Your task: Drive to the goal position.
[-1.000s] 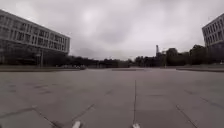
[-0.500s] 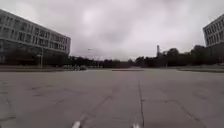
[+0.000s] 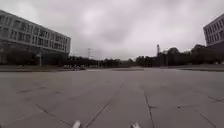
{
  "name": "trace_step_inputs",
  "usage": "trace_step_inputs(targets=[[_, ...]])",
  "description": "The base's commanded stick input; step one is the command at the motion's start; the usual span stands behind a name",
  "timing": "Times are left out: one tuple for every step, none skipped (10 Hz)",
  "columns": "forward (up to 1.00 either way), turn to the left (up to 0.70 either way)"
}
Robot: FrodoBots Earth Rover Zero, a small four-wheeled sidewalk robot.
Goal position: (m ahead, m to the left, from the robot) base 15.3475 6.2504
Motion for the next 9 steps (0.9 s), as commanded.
trace_step_inputs(targets=[[0.7,0.0],[0.7,0.0],[0.7,0.0],[0.7,0.0],[0.7,0.0],[0.7,0.0],[0.7,0.0],[0.7,0.0],[0.7,0.0]])
